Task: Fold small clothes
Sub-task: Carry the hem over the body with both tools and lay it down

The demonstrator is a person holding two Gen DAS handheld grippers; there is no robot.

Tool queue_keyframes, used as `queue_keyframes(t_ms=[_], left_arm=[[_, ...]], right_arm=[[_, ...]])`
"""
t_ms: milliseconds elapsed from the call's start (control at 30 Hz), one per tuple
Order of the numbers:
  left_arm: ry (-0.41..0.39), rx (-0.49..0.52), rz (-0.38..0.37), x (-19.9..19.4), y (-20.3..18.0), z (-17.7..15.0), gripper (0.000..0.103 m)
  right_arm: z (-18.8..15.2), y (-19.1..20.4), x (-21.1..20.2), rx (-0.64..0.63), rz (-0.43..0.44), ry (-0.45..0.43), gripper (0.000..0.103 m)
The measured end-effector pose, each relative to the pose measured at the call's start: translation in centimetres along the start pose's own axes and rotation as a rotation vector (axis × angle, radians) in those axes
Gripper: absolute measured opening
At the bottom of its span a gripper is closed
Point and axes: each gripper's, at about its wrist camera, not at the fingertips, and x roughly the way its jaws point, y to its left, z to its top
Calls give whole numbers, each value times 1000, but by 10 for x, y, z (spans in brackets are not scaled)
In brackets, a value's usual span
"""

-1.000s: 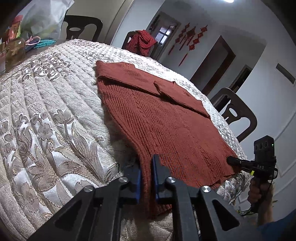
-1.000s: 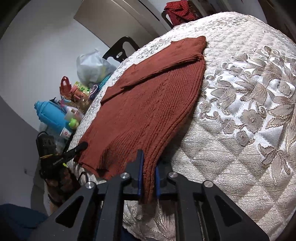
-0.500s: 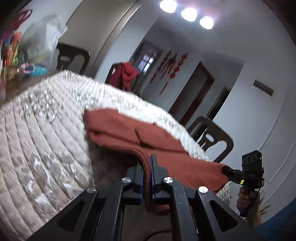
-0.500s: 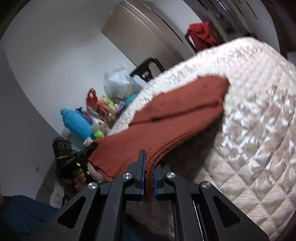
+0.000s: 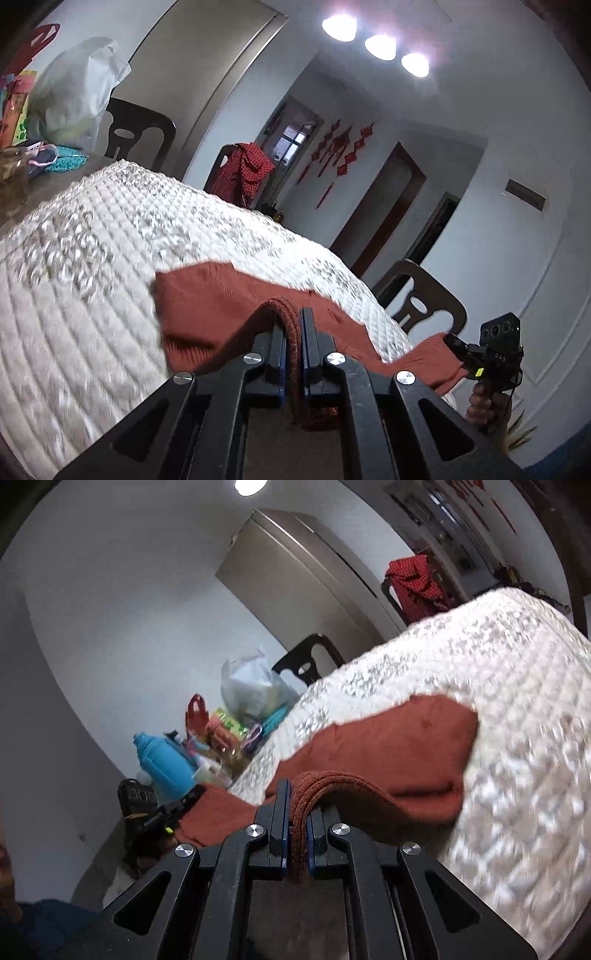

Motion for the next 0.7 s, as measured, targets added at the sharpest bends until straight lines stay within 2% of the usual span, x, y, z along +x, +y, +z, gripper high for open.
queue_keyframes(t_ms=[133,267,367,433,500,533,567,600,667,700], left_arm=[[21,-32,33,39,19,29,7],[94,-74,94,94,45,44,7],[176,-129,138,135,68,40,7],[242,-194,164,157,87,28,8],[267,-234,186,165,98,15,10],[260,-258,169,165,102,13,10],[242,-277,147,159,104,14,17],[214,-278,130,154,105,15,33],[181,-291,131,147,107,15,50],[178,-309,114,146,110,14,50]], right_arm=[[35,-17,27,20,-5,-2,7],[67,-54,63,92,-36,30,7],[79,-86,98,149,-67,107,8],[77,-112,121,217,-141,165,8],[68,-128,131,248,-195,189,15],[63,-133,133,266,-206,194,17],[57,-139,132,293,-176,178,17],[53,-142,129,300,-136,147,19],[50,-147,121,333,-64,105,22],[51,-148,118,343,-23,88,29]])
